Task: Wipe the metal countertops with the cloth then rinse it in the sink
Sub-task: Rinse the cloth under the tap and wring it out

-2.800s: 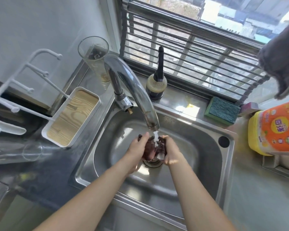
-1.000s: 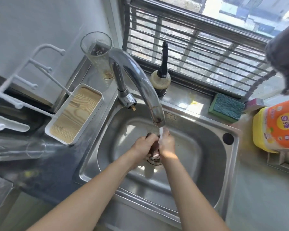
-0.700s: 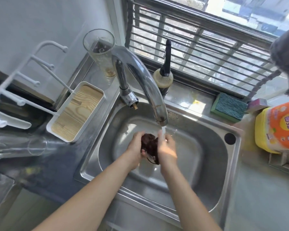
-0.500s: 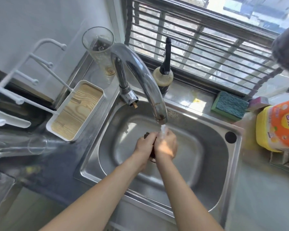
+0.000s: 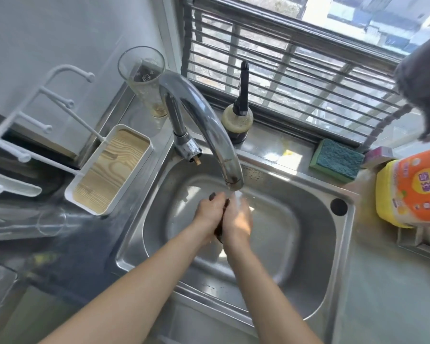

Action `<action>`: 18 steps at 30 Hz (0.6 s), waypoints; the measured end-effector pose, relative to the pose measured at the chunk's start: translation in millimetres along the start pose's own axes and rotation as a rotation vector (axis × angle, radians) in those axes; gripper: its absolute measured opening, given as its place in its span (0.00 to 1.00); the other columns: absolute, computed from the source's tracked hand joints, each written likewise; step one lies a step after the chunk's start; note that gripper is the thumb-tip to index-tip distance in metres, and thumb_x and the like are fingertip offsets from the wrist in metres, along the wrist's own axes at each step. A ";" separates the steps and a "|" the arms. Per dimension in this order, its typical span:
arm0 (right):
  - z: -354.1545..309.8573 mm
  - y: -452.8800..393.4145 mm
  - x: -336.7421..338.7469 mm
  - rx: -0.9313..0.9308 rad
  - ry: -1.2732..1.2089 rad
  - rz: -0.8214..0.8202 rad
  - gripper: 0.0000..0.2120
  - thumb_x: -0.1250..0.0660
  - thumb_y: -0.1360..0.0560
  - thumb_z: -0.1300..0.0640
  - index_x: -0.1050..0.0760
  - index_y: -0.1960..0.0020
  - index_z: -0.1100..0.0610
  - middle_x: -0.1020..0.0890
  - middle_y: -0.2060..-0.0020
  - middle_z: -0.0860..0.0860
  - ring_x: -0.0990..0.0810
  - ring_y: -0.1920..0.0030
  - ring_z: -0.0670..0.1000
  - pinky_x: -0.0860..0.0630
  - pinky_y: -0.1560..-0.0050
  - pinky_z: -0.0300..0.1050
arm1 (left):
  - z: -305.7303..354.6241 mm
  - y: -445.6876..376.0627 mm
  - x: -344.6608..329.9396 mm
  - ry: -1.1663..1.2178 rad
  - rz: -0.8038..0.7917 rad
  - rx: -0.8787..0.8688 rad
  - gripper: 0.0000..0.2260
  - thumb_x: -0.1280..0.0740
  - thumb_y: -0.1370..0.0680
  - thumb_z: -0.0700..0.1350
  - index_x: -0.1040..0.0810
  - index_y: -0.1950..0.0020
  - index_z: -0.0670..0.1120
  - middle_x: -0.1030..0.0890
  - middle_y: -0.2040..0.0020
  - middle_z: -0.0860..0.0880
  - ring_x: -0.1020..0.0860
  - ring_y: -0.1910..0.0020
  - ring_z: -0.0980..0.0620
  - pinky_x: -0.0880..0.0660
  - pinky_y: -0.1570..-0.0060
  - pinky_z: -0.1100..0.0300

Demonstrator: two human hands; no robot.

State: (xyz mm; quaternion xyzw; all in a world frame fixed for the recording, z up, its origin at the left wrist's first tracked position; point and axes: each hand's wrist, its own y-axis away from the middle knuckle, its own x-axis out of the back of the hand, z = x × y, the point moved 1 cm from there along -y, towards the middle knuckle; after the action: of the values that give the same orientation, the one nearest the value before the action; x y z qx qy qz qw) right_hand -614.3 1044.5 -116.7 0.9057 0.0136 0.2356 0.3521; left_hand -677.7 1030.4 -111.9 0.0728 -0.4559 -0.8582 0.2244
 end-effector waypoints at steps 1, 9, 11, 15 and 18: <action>-0.5 18.7 -1.3 0.073 -0.013 0.009 0.17 0.45 0.18 0.46 0.24 0.52 0.55 0.20 0.56 0.53 0.24 0.52 0.58 0.33 0.51 0.47 | 3.4 -3.6 3.2 0.067 0.034 0.023 0.09 0.35 0.23 0.46 0.22 0.62 0.44 0.19 0.68 0.49 0.21 0.58 0.45 0.25 0.55 0.54; 9.0 -40.0 24.8 -0.217 -0.371 -0.151 0.16 0.31 0.22 0.47 0.22 0.55 0.61 0.16 0.59 0.61 0.15 0.56 0.61 0.18 0.51 0.60 | -13.9 1.4 2.0 -0.120 -0.198 0.090 0.16 0.34 0.20 0.58 0.19 0.54 0.46 0.16 0.60 0.47 0.18 0.61 0.51 0.22 0.63 0.62; 2.5 -32.5 36.8 -0.234 -0.478 -0.341 0.16 0.27 0.23 0.54 0.24 0.45 0.66 0.16 0.56 0.65 0.14 0.55 0.61 0.16 0.54 0.57 | -15.3 -3.5 11.0 -0.034 -0.236 0.163 0.21 0.31 0.24 0.64 0.17 0.47 0.46 0.13 0.52 0.44 0.14 0.53 0.44 0.18 0.55 0.51; 16.3 -34.5 60.4 -0.215 -0.366 -0.378 0.14 0.29 0.26 0.67 0.24 0.41 0.70 0.17 0.46 0.69 0.16 0.47 0.64 0.19 0.40 0.63 | -19.0 -13.0 31.9 -0.015 -0.158 0.162 0.16 0.27 0.22 0.47 0.25 0.38 0.42 0.17 0.41 0.38 0.15 0.49 0.39 0.16 0.51 0.39; 39.9 -39.2 64.0 -0.221 -0.242 -0.055 0.09 0.28 0.29 0.52 0.15 0.55 0.57 0.12 0.55 0.57 0.14 0.50 0.59 0.19 0.40 0.60 | -22.1 -17.9 35.9 -0.054 -0.172 0.138 0.18 0.28 0.21 0.51 0.24 0.37 0.41 0.19 0.39 0.39 0.14 0.52 0.39 0.15 0.58 0.47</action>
State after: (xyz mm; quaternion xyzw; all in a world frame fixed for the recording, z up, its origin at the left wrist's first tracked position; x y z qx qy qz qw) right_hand -534.4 1061.0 -140.8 0.8825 -0.0301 0.1151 0.4550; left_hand -708.0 1006.3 -136.3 0.1039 -0.5118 -0.8425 0.1323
